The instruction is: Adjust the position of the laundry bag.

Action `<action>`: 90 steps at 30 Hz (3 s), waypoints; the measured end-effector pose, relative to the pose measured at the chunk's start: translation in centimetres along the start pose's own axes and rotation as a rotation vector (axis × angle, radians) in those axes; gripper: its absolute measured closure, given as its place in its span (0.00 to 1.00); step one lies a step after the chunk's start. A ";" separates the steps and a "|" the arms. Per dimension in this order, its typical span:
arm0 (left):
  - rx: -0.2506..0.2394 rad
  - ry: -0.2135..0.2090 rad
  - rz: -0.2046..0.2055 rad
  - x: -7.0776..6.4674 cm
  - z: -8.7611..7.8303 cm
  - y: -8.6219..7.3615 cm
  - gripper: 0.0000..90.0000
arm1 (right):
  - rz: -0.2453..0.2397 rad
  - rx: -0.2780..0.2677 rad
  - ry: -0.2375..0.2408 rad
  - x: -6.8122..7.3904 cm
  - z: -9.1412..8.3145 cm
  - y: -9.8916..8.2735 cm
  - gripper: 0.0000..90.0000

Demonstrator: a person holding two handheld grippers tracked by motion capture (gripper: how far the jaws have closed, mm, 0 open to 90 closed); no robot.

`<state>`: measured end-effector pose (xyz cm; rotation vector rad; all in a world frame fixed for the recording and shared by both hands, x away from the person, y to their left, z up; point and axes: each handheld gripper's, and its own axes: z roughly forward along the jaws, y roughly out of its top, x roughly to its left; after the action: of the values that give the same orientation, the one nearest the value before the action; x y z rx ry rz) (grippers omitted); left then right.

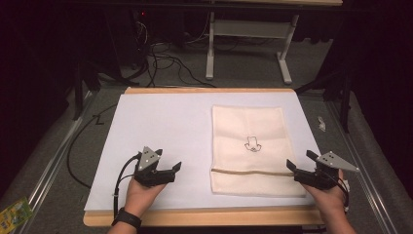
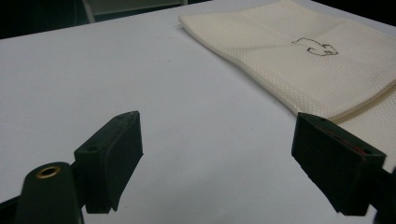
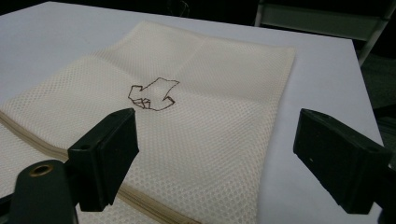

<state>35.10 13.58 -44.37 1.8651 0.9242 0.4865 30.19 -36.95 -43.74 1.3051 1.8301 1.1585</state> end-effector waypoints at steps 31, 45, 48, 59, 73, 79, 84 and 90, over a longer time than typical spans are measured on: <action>0.240 -0.079 -0.034 -6.9 15.8 3.7 0.54 | 0.032 -0.002 -0.020 -1.2 -0.3 -0.3 0.17; 0.247 0.000 0.028 -6.8 15.1 3.5 0.99 | 0.037 0.006 -0.020 -1.1 -0.4 -0.3 0.17; 0.250 0.023 0.016 -5.6 14.4 3.3 0.99 | 0.036 0.004 -0.019 -1.2 -0.4 -0.4 0.17; 0.251 0.095 -0.005 -2.3 10.9 1.8 0.99 | 0.028 0.016 -0.016 -0.9 -0.1 -0.4 0.17; 0.220 0.099 -0.050 -0.2 8.4 0.9 0.82 | 0.010 0.043 0.014 0.0 0.6 -0.6 0.18; 0.166 0.095 -0.059 -0.1 6.6 1.5 0.63 | 0.010 0.047 0.025 0.0 0.8 -0.7 0.18; 0.133 0.066 -0.054 -0.8 4.4 1.7 0.54 | 0.028 0.052 0.063 0.3 0.8 -0.6 0.26; 0.058 0.060 -0.035 -1.7 2.0 0.2 0.50 | 0.017 0.086 0.127 1.6 1.3 -0.6 0.38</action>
<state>35.42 11.04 -45.00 1.8914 1.0193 0.5015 30.57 -35.12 -44.81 1.3232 1.9834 1.2080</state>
